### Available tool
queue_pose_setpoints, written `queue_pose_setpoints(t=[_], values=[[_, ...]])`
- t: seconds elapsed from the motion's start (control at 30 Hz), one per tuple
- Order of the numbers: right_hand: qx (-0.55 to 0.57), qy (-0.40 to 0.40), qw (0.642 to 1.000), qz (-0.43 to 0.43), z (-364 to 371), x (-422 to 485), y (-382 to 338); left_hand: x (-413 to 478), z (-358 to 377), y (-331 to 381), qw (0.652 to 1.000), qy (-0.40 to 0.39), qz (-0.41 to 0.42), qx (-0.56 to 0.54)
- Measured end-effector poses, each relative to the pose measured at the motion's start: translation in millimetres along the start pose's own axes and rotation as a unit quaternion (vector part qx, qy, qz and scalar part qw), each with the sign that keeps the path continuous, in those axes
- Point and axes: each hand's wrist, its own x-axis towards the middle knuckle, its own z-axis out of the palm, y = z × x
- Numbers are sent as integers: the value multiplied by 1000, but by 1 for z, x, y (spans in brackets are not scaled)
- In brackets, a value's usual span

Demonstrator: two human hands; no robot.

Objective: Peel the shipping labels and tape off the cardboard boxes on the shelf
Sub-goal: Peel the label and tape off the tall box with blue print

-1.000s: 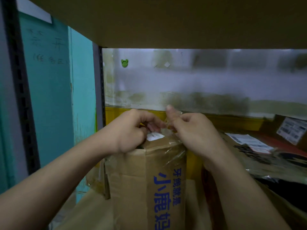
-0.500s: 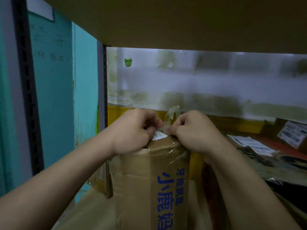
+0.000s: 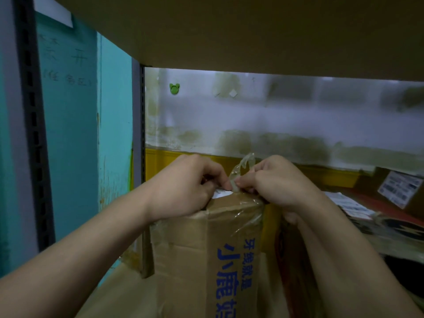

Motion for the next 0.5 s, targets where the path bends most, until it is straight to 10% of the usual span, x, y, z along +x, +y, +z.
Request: queue_pose_setpoints(t=[0.5], values=[[36,134,989,-58,-5,8,-11,9,3,3,998,-46,18,-44]])
